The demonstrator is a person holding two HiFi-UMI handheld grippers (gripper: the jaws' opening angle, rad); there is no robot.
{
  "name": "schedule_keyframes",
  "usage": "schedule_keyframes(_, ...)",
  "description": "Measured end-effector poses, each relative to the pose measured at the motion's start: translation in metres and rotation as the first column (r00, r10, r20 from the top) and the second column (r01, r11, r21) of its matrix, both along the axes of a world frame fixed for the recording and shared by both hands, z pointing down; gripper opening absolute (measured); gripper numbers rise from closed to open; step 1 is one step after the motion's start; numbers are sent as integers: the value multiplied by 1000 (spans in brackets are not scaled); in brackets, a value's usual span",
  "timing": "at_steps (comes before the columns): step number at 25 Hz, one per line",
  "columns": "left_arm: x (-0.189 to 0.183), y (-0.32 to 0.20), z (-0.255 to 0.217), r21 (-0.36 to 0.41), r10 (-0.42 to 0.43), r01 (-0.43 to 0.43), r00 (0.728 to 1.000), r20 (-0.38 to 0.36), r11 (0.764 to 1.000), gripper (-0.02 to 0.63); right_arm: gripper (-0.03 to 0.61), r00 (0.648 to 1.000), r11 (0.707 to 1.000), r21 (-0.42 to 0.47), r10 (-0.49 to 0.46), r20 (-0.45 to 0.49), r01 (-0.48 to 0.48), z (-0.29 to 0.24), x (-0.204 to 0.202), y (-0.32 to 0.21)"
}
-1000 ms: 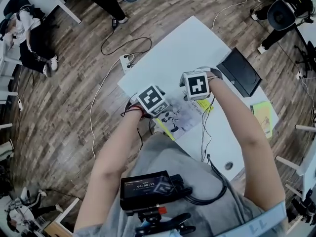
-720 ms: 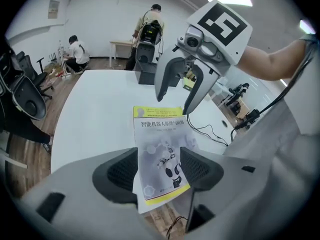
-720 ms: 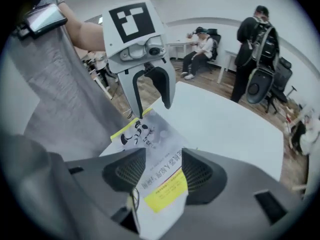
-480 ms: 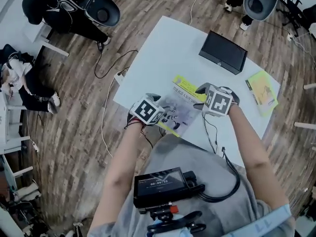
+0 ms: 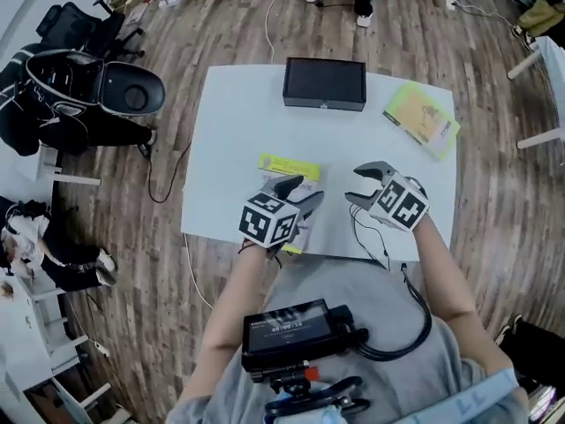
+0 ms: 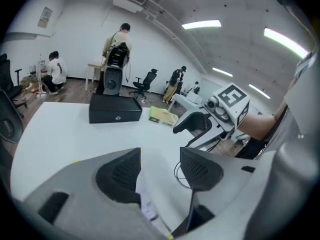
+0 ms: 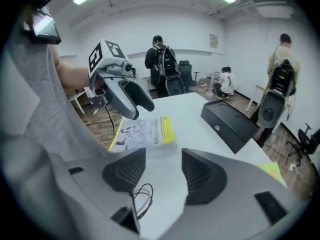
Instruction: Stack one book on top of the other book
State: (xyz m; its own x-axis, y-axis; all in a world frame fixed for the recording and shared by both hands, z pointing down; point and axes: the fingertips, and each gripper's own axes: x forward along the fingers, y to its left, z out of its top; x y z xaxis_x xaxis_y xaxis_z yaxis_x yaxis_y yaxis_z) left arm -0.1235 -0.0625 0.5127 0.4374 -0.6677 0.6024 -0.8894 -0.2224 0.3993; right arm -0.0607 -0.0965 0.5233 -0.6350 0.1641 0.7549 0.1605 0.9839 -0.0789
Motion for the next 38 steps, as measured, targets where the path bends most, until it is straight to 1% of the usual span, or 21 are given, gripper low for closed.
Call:
schedule_keyframes(4, 46, -35, -14, 29, 51, -49, 995, -84, 998, 253, 225, 989, 990, 7, 140, 39, -141, -12, 36, -19)
schedule_keyframes(6, 67, -46, -15, 31, 84, -81, 992, -94, 996, 252, 225, 977, 978, 19, 206, 56, -207, -15, 55, -30)
schedule_keyframes(9, 93, -62, -17, 35, 132, -129, 988, -82, 991, 252, 225, 945, 948, 23, 314, 87, -317, -20, 87, -50)
schedule_keyframes(11, 107, -72, -18, 32, 144, -142, 986, -86, 989, 252, 225, 921, 924, 26, 377, 101, -381, -23, 109, -62)
schedule_keyframes(13, 121, -82, -20, 34, 143, -140, 985, -100, 990, 252, 225, 899, 903, 31, 424, 112, -429, -26, 132, -73)
schedule_keyframes(16, 137, -101, -23, 41, 118, -114, 985, -126, 993, 252, 225, 868, 873, 43, 477, 137, -486, -30, 162, -92)
schedule_keyframes(18, 148, -112, -21, 39, 108, -104, 986, -130, 994, 252, 225, 853, 858, 49, 499, 156, -511, -31, 179, -105)
schedule_keyframes(22, 165, -127, -17, 30, 128, -126, 987, -97, 992, 252, 225, 830, 841, 46, 522, 198, -539, -32, 203, -130)
schedule_keyframes(24, 172, -134, -16, 26, 132, -130, 987, -89, 991, 252, 225, 820, 836, 33, 529, 220, -548, -32, 213, -144)
schedule_keyframes(26, 177, -143, -13, 19, 123, -121, 988, -94, 992, 252, 225, 817, 837, 23, 528, 234, -547, -29, 223, -159)
schedule_keyframes(32, 182, -166, 0, -42, 46, -54, 983, -176, 998, 252, 225, 817, 837, 16, 531, 223, -548, -18, 242, -203)
schedule_keyframes(35, 181, -176, 10, -83, -7, -12, 974, -226, 996, 252, 225, 818, 837, 8, 534, 213, -548, -13, 242, -221)
schedule_keyframes(38, 180, -186, 18, -120, -63, 32, 962, -267, 992, 252, 225, 828, 842, 10, 527, 192, -539, -8, 239, -238)
